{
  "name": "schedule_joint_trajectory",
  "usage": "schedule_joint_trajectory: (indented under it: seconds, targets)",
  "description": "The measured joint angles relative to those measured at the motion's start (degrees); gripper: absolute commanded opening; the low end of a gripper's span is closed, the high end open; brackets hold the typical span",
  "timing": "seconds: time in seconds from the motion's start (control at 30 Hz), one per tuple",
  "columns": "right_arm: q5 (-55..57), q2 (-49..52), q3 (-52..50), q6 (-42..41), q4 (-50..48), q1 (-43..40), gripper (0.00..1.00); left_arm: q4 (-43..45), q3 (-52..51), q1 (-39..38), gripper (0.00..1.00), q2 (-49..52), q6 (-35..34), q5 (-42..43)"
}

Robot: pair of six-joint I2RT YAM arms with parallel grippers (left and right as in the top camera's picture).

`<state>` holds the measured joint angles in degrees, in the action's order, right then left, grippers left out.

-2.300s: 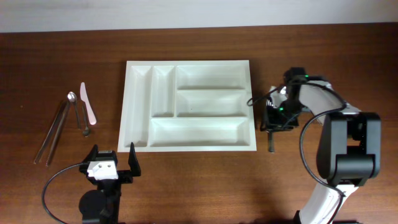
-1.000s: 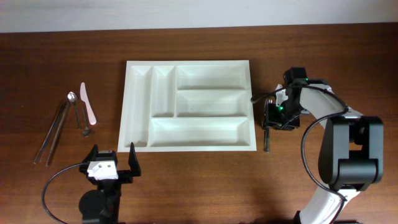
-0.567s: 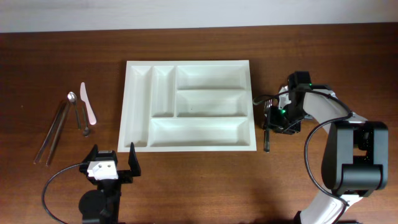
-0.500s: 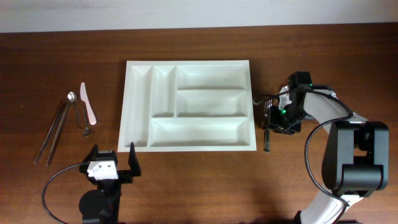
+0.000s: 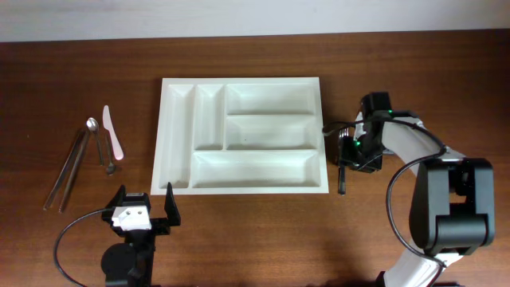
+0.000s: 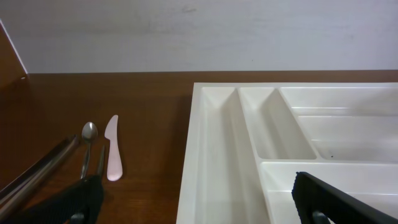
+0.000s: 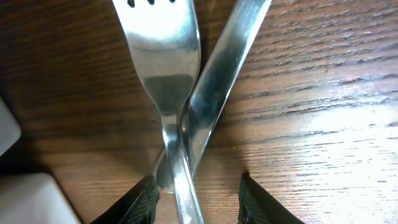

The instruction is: Pack container

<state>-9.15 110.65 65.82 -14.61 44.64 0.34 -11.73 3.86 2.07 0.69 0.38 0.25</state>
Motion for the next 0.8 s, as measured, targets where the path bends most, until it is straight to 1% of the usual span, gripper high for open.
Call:
schedule_joint_trajectory:
  seconds: [0.2, 0.37, 0.57, 0.8]
  targets:
    - [5.53, -0.22, -0.33, -2.25, -1.49, 2.03, 0.44, 0.00, 0.00, 0.00, 0.99, 0.00, 0.00, 0.00]
    - [10.64, -0.22, -0.52, -4.81, -4.11, 2.12, 0.44, 0.00, 0.00, 0.00, 0.99, 0.00, 0.00, 0.00]
    - [11.13, -0.22, -0.52, -8.76, -4.39, 2.12, 0.44, 0.00, 0.00, 0.00, 0.99, 0.00, 0.00, 0.00]
    - [11.30, -0.22, -0.52, -10.01, -3.93, 2.12, 0.44, 0.00, 0.00, 0.00, 0.99, 0.00, 0.00, 0.00]
